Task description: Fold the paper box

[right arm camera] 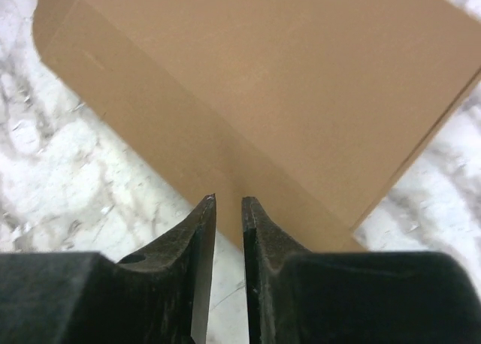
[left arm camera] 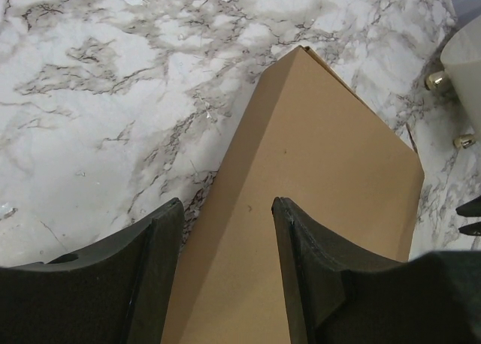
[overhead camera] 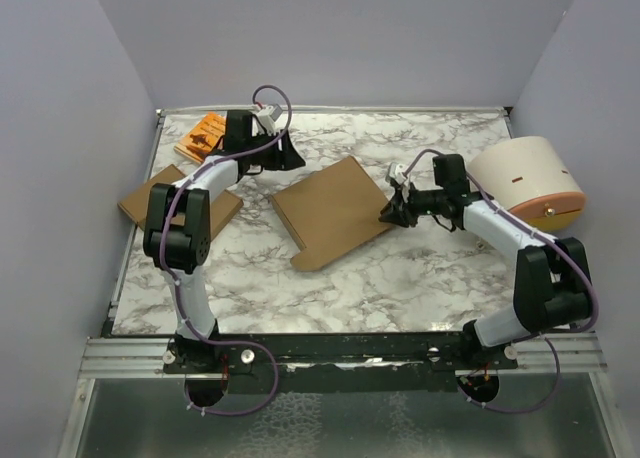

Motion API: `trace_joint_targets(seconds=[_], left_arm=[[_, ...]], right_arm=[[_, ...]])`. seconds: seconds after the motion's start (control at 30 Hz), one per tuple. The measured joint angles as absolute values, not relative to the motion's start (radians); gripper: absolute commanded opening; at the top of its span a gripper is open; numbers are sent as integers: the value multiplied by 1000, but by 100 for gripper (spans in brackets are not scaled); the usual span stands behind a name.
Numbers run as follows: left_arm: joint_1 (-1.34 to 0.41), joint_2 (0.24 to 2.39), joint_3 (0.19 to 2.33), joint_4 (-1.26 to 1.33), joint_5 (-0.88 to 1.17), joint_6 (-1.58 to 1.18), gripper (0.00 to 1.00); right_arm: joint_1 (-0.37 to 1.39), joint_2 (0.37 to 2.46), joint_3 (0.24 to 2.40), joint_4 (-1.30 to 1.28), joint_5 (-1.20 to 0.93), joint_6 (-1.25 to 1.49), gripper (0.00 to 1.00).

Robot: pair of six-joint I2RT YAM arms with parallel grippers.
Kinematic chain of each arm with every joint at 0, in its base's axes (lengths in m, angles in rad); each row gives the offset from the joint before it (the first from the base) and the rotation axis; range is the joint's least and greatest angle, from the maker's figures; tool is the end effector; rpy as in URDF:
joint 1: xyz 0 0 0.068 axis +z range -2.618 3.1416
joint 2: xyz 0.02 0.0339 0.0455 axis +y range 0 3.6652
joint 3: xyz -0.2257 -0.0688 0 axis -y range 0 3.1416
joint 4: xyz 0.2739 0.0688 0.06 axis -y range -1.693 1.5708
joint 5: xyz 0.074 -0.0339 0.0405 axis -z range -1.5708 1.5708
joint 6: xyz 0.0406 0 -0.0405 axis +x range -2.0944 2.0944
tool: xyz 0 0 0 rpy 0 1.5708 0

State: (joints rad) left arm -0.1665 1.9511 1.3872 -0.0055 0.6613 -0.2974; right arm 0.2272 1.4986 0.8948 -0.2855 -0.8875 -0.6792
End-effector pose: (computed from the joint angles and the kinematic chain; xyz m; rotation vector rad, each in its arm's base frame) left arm 0.4462 -0.1003 0.1702 0.2590 2.1439 -0.9760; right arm 0.3105 0.1041 0.1551 -1.2782 1.7897 0.8324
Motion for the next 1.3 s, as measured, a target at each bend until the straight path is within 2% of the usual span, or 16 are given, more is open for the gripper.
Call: trace_joint_targets(seconds=[0.1,0.13,0.23,0.27,0.37,0.47,0.53,0.57,0.8,0.9,1.03,1.3], left_arm=[[-173,1951,1387,-15,650,-280,54],[-175,1950,1385,-19,648,-279,54],[-174,1908,1332,-18,616,-271,55],[-174,1878,1296,-20,602,-271,55],[-168,1758,1182,-7,548,-276,57],[-156,1596,1060,46,505,-298,74],[-144,1512,996,92,488,-329,91],[-136,1465,955,130,480,-346,93],[-91,1361,724,300,490,-548,93],[-89,1361,653,342,510,-619,93],[-89,1361,585,399,531,-692,93],[-101,1367,447,561,564,-822,93]], right_arm=[[228,1501,909,-226,-867,-617,22],[227,1516,930,-223,-855,-593,25],[227,1626,1057,-214,-816,-496,49],[227,1657,1088,-206,-803,-469,52],[227,1729,1144,-205,-781,-377,53],[227,1793,1200,-217,-768,-303,52],[227,1837,1248,-226,-760,-254,50],[227,1853,1269,-227,-755,-238,49],[223,1977,1392,-250,-711,-136,40],[213,2011,1408,-268,-703,-115,31],[201,2021,1417,-278,-709,-91,23],[181,2049,1437,-281,-749,-64,19]])
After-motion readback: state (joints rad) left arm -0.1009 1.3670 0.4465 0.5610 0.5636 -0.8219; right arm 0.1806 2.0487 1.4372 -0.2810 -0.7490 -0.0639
